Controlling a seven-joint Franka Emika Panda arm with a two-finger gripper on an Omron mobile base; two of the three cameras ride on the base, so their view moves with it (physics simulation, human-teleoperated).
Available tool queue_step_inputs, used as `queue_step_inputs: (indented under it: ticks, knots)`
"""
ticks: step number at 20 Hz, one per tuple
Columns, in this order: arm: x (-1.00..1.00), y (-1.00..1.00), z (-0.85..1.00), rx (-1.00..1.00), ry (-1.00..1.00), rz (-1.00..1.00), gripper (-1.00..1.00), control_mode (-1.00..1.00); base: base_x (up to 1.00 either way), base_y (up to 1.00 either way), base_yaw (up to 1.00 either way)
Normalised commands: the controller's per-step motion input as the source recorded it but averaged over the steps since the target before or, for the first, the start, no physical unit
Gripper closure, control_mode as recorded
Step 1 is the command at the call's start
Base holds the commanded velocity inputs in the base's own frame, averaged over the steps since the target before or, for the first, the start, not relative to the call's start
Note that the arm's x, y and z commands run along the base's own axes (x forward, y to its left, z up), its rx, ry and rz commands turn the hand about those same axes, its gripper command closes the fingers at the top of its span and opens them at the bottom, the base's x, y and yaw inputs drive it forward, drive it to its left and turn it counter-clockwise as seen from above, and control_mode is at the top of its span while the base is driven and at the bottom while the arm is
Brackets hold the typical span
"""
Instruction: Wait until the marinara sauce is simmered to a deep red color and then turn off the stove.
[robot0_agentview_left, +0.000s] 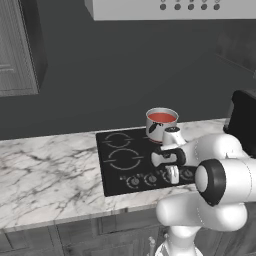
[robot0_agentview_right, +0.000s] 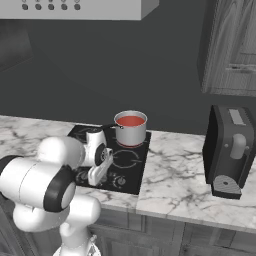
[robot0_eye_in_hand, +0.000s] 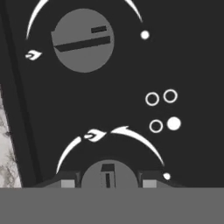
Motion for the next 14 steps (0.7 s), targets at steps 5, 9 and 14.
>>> queue_step_inputs:
  ticks: [5, 9, 14]
  knots:
    - [-0.05, -0.02, -0.14, 0.0, 0.0, -0.27, 1.0, -1.0, 0.0, 0.0, 0.0]
    - [-0.06, -0.01, -0.17, 0.0, 0.0, -0.27, 1.0, -1.0, 0.0, 0.0, 0.0]
    - [-0.11, 0.0, -0.21, 0.0, 0.0, -0.28, 1.0, -1.0, 0.0, 0.0, 0.0]
